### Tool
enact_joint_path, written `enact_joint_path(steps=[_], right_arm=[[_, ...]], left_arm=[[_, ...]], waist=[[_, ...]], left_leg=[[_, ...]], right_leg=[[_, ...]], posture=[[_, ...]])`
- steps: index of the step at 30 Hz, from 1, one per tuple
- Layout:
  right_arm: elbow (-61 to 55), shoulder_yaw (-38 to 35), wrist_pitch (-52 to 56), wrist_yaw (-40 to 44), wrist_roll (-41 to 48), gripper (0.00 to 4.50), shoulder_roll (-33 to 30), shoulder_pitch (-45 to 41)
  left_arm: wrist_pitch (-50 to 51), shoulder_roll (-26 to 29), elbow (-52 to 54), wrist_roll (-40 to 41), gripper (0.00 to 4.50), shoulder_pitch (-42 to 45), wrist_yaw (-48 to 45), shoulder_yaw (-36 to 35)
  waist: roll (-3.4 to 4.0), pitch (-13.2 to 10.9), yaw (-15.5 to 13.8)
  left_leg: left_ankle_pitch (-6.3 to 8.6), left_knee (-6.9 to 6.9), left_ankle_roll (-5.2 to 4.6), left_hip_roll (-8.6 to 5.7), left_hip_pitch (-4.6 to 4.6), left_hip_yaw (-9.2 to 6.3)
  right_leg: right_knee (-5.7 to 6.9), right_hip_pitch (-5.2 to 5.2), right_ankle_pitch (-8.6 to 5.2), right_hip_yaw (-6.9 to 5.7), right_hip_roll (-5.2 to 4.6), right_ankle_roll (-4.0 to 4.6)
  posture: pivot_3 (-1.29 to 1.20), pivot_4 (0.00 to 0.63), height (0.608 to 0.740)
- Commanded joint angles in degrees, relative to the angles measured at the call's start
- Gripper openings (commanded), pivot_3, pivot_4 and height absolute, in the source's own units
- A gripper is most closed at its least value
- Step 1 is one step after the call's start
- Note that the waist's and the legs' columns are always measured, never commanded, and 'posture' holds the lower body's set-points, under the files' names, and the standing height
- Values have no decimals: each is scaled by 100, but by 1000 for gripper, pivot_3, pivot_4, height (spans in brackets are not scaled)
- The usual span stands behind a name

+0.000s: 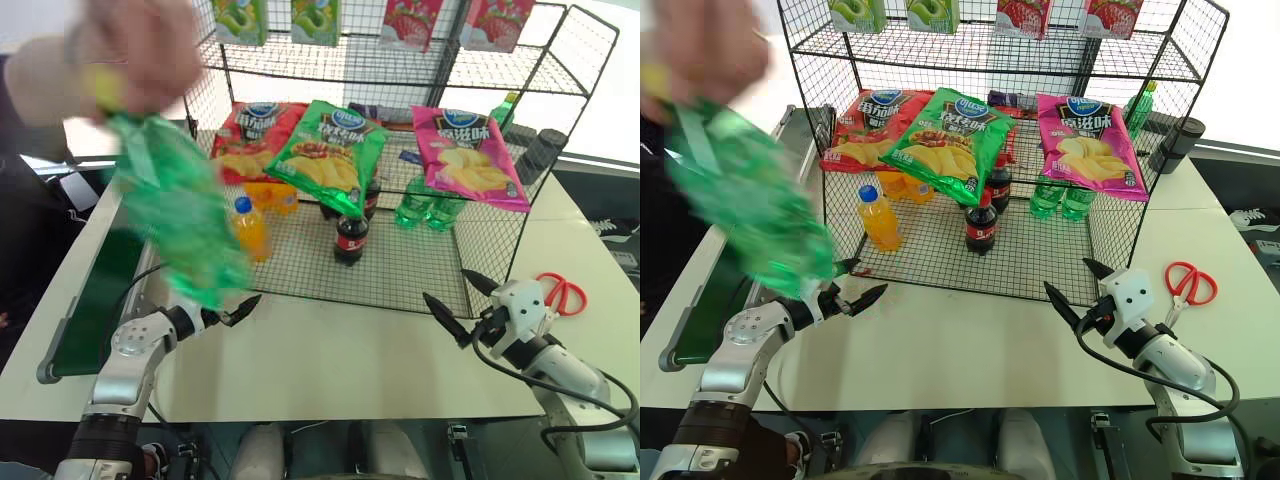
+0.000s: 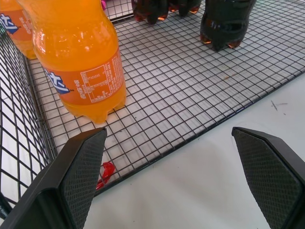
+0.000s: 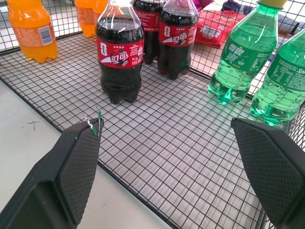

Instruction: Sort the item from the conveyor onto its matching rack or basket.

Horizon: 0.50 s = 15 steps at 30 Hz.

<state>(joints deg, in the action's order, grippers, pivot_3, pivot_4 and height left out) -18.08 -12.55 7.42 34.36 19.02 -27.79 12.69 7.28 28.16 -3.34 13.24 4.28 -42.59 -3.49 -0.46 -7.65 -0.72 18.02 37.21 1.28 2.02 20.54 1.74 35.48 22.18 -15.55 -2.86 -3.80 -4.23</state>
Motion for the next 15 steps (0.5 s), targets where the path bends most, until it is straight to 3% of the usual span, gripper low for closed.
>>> enact_joint_path(steps=[1,15], right_arm=[[-71,-40,-72,10,42,4451,15,-31],[112,24,-95,171,70,4451,-32,-164]], left_arm=[[-15,51,212,86,4500,-44,20,-122],[575,241,1110,654,4500,-373,245,-806]], waist=[[0,0,0],[-1,0,2]], left_leg=[[0,0,0,0,0,0],[0,0,0,3,-1,0]], right_leg=[[0,0,0,0,0,0],[0,0,-1,2,-2,1]], posture=[[0,150,740],[0,150,740]])
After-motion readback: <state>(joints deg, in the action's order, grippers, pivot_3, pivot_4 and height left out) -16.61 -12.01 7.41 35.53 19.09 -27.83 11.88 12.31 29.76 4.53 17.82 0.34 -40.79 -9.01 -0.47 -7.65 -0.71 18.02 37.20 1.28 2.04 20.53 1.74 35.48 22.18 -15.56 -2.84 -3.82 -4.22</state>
